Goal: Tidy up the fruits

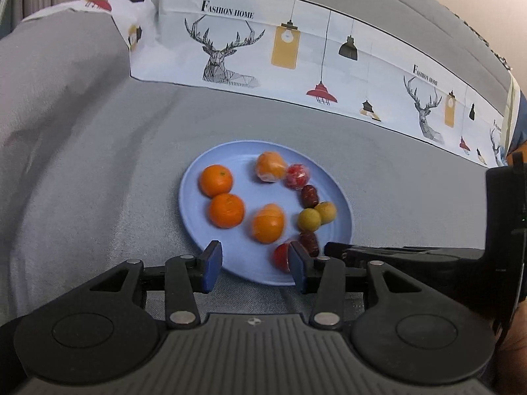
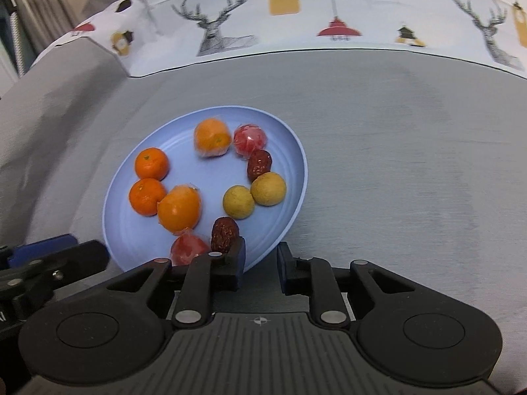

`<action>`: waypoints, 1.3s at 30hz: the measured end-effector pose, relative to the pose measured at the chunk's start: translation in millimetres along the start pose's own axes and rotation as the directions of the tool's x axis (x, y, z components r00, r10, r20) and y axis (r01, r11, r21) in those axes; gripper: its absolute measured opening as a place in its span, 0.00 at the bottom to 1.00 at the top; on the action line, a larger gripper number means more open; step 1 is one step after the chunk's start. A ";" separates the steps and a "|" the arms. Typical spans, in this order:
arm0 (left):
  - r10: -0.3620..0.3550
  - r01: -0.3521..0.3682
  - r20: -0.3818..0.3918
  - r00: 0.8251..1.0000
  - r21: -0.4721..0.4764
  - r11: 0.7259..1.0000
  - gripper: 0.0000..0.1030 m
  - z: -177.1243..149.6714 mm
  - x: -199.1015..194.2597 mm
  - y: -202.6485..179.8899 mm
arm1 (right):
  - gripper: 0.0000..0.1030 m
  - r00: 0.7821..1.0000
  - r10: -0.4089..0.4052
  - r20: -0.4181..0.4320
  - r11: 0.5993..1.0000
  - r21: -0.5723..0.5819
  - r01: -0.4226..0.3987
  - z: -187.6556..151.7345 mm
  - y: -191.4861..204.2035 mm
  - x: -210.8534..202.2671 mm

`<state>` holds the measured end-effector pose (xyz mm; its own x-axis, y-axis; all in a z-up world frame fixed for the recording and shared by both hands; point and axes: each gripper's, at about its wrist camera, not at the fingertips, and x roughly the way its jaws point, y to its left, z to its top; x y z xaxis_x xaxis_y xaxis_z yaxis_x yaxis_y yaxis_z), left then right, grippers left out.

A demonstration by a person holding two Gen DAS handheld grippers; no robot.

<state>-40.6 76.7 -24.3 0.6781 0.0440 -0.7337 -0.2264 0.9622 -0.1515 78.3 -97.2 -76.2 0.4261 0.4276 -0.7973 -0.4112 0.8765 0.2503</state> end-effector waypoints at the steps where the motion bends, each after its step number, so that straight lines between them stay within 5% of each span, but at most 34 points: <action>1: 0.002 -0.002 0.002 1.000 0.006 1.000 0.47 1.7 -2.1 -3.1 | 0.20 1.000 0.011 -0.004 1.000 -0.006 -0.011 0.4 2.3 0.2; 10: 0.013 -0.016 0.034 0.999 0.094 0.995 0.49 0.7 -16.0 -26.3 | 0.18 0.999 -0.034 -0.020 0.999 -0.025 0.033 -3.0 0.4 -3.9; 29: 0.025 -0.020 -0.056 0.998 0.095 0.995 0.49 -14.2 20.2 -13.2 | 0.18 0.997 -0.079 0.015 0.997 -0.026 0.079 -23.6 -19.0 -32.4; 32: 0.029 -0.023 -0.063 0.998 0.097 0.995 0.49 -14.3 23.0 -12.8 | 0.32 0.994 -0.099 0.051 0.994 -0.033 0.100 -23.6 -16.7 -48.1; 34: 0.032 -0.026 -0.068 0.997 0.098 0.995 0.53 -14.1 24.1 -13.0 | 0.61 0.991 -0.095 0.096 0.994 -0.038 0.099 -23.5 -12.4 -64.8; 36: 0.035 -0.028 -0.069 0.997 0.100 0.995 0.60 -13.4 25.3 -12.4 | 0.73 0.985 -0.103 0.135 0.994 -0.029 0.108 -26.1 -10.0 -79.6; 39: 0.038 -0.031 -0.065 0.997 0.099 0.995 0.71 -13.6 24.8 -11.9 | 0.78 0.985 -0.097 0.145 0.995 -0.014 0.101 -34.2 -7.6 -90.1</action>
<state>-30.6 62.7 -49.6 0.6221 0.0626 -0.7804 -0.1774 0.9822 -0.0626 15.5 -150.0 -25.1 0.5761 0.3676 -0.7301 -0.3778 0.9118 0.1609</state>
